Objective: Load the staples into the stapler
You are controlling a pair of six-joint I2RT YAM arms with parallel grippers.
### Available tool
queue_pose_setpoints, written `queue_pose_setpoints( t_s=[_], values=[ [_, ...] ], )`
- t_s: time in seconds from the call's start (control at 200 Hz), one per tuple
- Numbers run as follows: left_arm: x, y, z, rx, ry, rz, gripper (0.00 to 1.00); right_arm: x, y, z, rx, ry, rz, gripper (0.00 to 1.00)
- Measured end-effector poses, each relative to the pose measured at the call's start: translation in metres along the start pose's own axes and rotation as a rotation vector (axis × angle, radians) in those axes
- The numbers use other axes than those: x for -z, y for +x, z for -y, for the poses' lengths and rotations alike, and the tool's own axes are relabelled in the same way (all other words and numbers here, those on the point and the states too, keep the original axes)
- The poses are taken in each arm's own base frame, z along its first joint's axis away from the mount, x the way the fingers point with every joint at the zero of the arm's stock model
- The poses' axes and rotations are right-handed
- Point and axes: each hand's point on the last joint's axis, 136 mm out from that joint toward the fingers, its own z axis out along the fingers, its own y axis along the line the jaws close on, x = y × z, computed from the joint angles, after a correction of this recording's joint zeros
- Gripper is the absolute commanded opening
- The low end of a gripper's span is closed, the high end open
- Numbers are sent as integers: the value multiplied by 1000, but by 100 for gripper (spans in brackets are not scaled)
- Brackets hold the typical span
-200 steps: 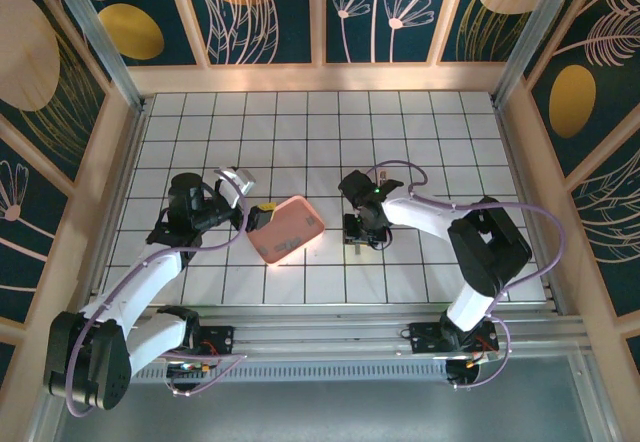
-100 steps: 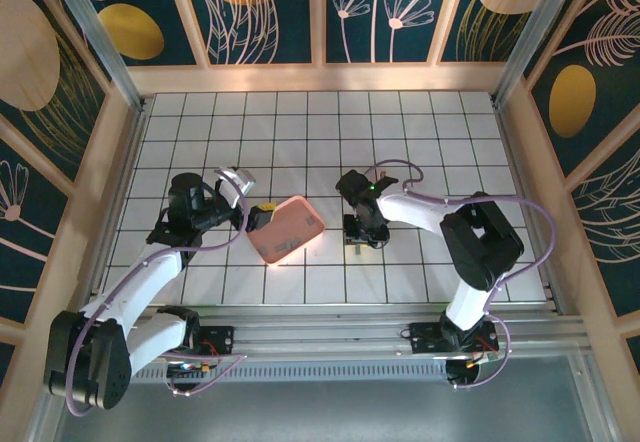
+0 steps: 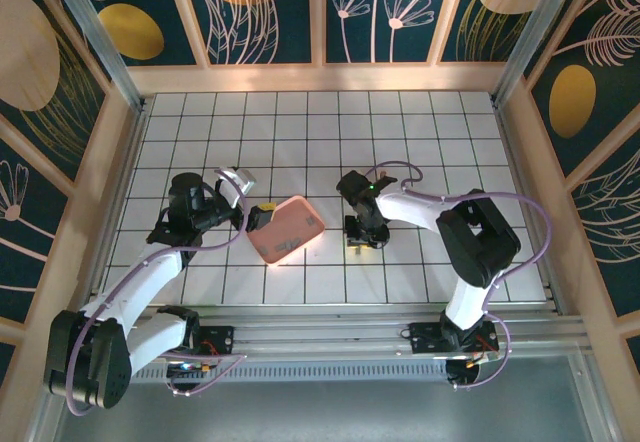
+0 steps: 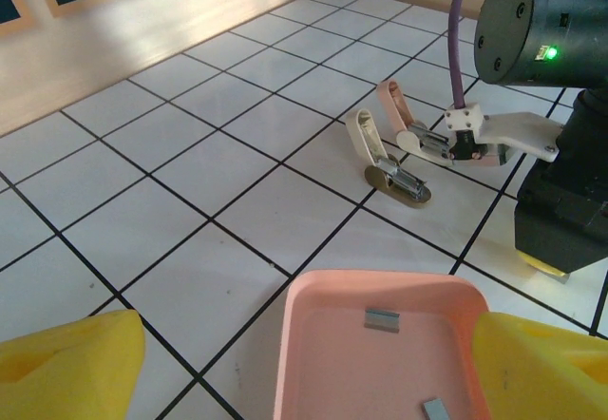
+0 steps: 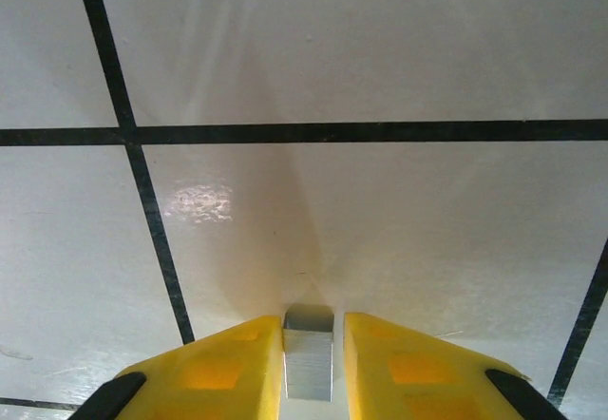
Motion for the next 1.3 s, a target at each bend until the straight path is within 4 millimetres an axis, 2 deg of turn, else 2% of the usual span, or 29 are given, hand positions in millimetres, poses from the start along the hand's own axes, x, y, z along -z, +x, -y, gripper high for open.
queue_pose_setpoints(
  t_s=[0.305, 0.595, 1.036, 1.171, 1.301],
  values=[
    [0, 0, 0, 0, 0, 0, 89, 3, -4, -4, 2, -10, 2, 24],
    [0, 0, 0, 0, 0, 0, 89, -2, 0, -1, -2, 10, -21, 26],
    [0, 0, 0, 1, 0, 0, 89, -2, -2, 1, -9, 9, -7, 19],
    [0, -1, -2, 6, -10, 2, 89, 9, -17, 6, -16, 8, 111, 19],
    [0, -4, -7, 14, -37, 12, 90, 36, -41, 7, -37, -47, 290, 18]
  ],
)
